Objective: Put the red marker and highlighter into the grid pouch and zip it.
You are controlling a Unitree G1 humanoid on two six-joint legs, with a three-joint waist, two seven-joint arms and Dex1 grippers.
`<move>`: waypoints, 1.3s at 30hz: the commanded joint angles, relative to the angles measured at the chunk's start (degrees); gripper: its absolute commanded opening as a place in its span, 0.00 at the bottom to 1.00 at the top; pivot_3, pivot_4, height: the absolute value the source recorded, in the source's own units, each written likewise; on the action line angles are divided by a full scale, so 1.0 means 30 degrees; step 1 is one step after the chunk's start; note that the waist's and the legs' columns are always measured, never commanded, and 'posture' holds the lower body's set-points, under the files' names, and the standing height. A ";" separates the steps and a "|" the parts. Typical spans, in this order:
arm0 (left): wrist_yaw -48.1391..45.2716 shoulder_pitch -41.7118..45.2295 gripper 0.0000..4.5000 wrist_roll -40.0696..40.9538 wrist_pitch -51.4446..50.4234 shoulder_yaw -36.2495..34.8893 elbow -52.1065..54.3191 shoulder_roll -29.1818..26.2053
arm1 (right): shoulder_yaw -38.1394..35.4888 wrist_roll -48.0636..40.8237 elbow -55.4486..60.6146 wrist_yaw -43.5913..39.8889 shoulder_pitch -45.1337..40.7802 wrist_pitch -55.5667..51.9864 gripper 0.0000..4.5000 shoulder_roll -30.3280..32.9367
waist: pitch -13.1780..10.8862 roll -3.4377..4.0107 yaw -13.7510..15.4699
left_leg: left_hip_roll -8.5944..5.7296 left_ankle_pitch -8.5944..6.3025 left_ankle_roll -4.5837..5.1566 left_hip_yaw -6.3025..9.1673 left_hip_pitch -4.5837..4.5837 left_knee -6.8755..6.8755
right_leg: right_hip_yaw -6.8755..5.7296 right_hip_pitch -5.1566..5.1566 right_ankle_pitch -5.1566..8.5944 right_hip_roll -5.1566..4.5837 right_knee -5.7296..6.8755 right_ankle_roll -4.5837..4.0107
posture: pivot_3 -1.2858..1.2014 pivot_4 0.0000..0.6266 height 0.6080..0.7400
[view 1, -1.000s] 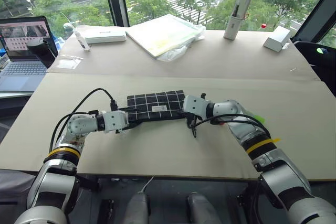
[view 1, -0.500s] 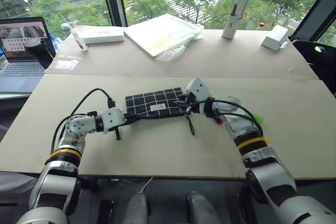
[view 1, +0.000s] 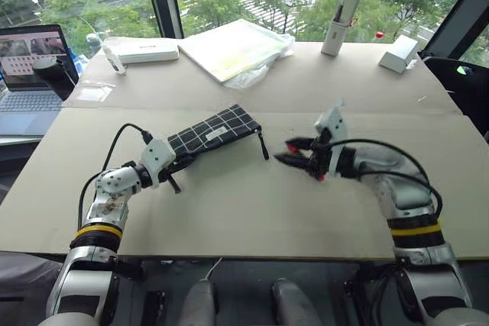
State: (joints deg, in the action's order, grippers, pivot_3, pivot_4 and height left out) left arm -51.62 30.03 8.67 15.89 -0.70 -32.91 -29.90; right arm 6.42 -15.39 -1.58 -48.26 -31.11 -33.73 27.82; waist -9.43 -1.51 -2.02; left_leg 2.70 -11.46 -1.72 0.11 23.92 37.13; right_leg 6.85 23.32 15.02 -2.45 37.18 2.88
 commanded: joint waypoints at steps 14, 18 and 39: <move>0.0563 -0.0531 0.00 0.0069 -0.0664 -0.0181 0.1567 0.0136 | 0.0292 0.2996 -0.6578 0.3904 -0.4620 0.4275 0.68 -0.2984 | -0.0002 -0.0004 -0.0136 | -0.0003 0.0000 0.0000 0.0007 0.0028 -0.0011 | -0.0010 0.0013 -0.0002 -0.0005 -0.0024 -0.0002 | 0.52 0.24 0.93; 0.0724 -0.0613 0.00 0.0075 -0.0574 -0.0260 0.1657 0.0138 | -0.0074 0.2949 -0.8773 0.4171 -0.5445 0.4938 0.68 -0.3738 | -0.0002 -0.0003 -0.0194 | -0.0001 -0.0001 0.0000 0.0007 0.0027 -0.0014 | -0.0010 0.0019 -0.0003 -0.0004 -0.0020 -0.0004 | 0.52 0.24 0.93; 0.1201 -0.0652 0.00 0.0177 -0.0902 -0.0257 0.2326 0.0360 | -0.0396 0.3467 -1.3313 0.4186 -0.7045 0.7392 0.01 -0.5105 | -0.0002 -0.0002 -0.0248 | 0.0000 0.0001 -0.0002 0.0005 0.0103 -0.0018 | -0.0004 0.0123 -0.0008 -0.0005 0.0013 -0.0012 | 0.52 0.24 0.93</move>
State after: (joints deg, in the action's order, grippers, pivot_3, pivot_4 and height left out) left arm -48.43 27.91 8.65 13.41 -0.70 -28.17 -28.81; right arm 5.99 -5.01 -42.88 -35.11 -51.02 -13.02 12.60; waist -9.44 -1.51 -2.76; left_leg 2.69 -11.45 -1.73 0.13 24.26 37.07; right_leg 6.84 23.73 14.99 -2.46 37.23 2.84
